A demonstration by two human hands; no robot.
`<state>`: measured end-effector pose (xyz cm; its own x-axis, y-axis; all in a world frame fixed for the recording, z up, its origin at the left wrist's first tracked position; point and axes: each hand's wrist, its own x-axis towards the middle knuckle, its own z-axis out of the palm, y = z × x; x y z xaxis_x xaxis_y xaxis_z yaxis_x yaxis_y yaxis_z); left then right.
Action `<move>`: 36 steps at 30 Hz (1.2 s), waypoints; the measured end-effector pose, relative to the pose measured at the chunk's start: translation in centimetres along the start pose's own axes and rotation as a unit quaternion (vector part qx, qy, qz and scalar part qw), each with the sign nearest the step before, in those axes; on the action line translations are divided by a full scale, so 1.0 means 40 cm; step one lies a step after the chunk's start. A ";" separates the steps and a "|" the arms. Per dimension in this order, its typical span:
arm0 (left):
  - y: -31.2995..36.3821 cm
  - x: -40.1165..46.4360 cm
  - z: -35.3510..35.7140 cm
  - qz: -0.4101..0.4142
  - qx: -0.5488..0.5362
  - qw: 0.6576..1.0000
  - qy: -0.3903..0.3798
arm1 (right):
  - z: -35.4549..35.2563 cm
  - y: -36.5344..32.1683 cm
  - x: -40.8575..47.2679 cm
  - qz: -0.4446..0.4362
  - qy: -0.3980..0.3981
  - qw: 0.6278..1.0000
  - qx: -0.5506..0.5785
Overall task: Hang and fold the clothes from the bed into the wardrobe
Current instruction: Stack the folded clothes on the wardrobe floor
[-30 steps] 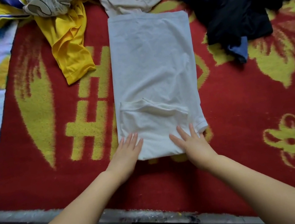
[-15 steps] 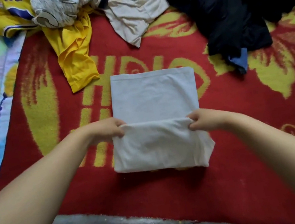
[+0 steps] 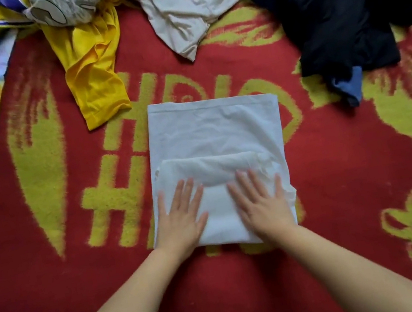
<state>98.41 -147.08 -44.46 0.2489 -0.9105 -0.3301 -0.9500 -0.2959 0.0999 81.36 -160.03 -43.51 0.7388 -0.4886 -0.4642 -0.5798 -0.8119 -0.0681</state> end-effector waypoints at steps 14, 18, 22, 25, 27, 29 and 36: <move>-0.092 -0.114 0.010 0.155 0.066 0.983 -0.072 | 0.014 0.015 -0.125 -0.080 -0.030 0.996 -0.019; -0.070 -0.095 0.004 0.123 0.071 0.989 -0.043 | 0.038 0.034 -0.107 -0.045 -0.048 0.998 -0.019; -0.066 -0.084 -0.016 0.120 0.070 0.987 -0.079 | 0.010 0.032 -0.101 -0.015 -0.109 0.993 -0.029; -0.076 -0.091 -0.069 0.119 0.020 0.969 -0.217 | -0.064 0.010 -0.120 -0.040 -0.200 0.979 -0.008; -0.085 -0.096 -0.134 0.086 -0.107 0.933 -0.333 | -0.125 0.006 -0.148 -0.082 -0.301 0.949 0.046; -0.100 -0.094 -0.211 0.065 -0.216 0.868 -0.442 | -0.194 0.019 -0.171 -0.115 -0.378 0.911 0.119; -0.184 0.040 -0.359 -0.063 -0.426 0.828 -0.358 | -0.362 0.164 -0.040 -0.021 -0.275 0.930 0.242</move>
<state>108.51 -150.51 -32.24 -0.1300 -0.5416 -0.8305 -0.3710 -0.7502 0.5473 81.35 -169.19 -30.44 0.5538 -0.1140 -0.8248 -0.7396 -0.5223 -0.4244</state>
